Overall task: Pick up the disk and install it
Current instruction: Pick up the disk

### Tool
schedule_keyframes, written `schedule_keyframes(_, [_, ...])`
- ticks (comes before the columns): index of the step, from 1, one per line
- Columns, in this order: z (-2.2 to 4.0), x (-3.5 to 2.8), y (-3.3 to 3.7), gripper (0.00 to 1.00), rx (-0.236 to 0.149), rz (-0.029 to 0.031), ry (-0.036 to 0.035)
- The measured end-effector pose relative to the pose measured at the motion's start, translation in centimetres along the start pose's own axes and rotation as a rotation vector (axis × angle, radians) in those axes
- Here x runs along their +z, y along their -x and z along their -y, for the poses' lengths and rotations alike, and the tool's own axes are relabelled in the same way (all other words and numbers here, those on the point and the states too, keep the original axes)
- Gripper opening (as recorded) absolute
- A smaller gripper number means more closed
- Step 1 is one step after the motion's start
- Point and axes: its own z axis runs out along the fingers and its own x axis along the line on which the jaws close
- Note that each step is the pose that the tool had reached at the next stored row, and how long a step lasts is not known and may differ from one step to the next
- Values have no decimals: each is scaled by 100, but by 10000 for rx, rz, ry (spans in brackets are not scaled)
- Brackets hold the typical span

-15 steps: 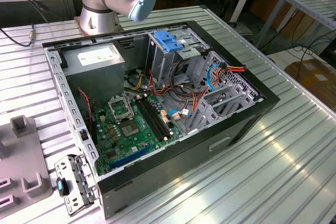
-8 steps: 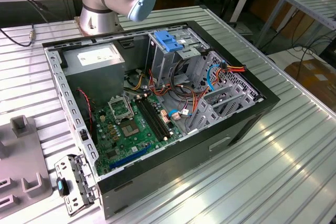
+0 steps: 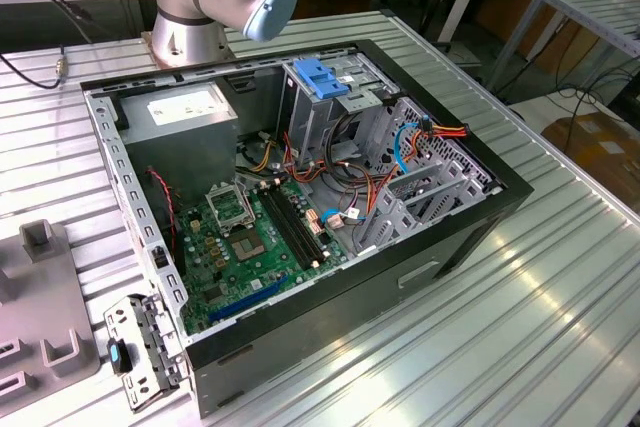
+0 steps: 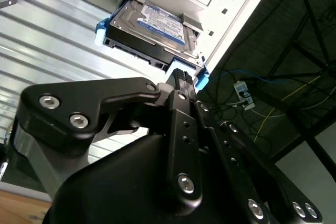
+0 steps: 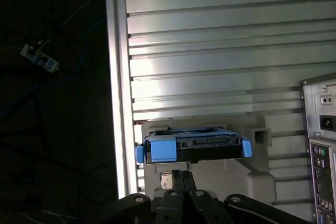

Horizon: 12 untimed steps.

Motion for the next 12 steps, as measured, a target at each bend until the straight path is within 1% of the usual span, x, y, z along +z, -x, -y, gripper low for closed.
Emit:
schedule_keyframes(4, [0, 0, 0, 11, -34, -1, -1])
schedule_keyframes(12, [0, 0, -1, 11, -582, -24, -12])
